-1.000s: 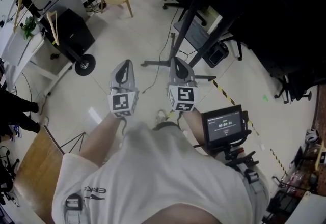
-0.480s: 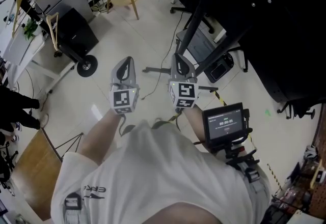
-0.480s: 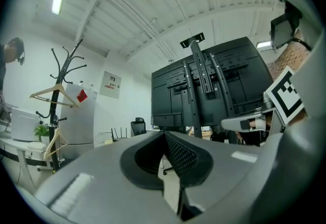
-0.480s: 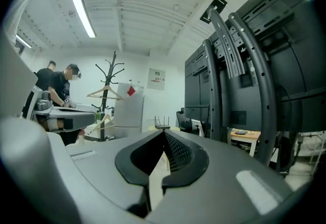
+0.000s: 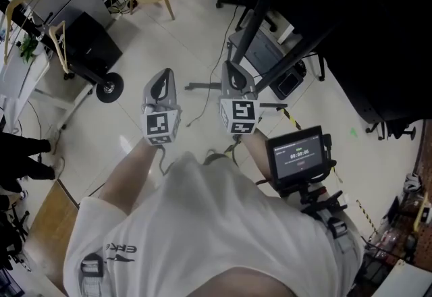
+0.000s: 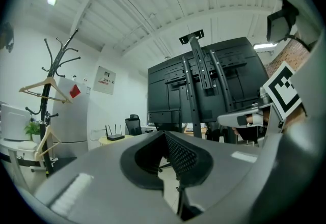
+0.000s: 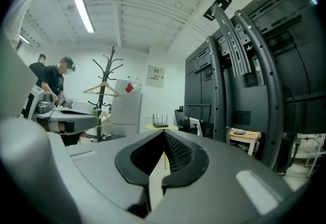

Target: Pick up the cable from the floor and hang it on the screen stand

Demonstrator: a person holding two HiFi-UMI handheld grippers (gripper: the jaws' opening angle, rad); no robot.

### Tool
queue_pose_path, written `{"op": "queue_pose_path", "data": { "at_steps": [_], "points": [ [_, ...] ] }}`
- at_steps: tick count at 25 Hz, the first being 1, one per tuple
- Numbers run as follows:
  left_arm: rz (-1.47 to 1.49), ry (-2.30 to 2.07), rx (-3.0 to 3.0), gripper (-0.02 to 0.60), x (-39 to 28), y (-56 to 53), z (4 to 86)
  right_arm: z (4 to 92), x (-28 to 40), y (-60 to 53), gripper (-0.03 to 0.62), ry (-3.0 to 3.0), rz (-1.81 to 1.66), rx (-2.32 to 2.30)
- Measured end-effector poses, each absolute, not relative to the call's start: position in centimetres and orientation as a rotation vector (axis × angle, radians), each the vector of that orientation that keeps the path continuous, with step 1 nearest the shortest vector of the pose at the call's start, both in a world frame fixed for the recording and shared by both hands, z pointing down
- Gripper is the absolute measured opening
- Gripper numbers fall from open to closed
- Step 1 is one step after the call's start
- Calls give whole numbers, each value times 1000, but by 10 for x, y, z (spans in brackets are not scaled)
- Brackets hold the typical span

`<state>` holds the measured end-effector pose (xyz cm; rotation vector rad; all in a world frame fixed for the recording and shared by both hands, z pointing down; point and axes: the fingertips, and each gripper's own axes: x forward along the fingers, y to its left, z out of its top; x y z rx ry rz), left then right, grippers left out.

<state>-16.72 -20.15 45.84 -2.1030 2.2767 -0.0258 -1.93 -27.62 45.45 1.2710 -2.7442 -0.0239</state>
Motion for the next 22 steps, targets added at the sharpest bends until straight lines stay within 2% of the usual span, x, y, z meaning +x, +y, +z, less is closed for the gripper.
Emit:
{"op": "queue_pose_path", "data": {
  "at_steps": [8, 22],
  "points": [
    [-150, 2290, -2179, 3, -171, -213, 505, 498, -28, -284, 14, -2666, -12, 1187],
    [-541, 2436, -2315, 3, -181, -214, 743, 716, -40, -284, 14, -2475, 205, 1031]
  ]
}}
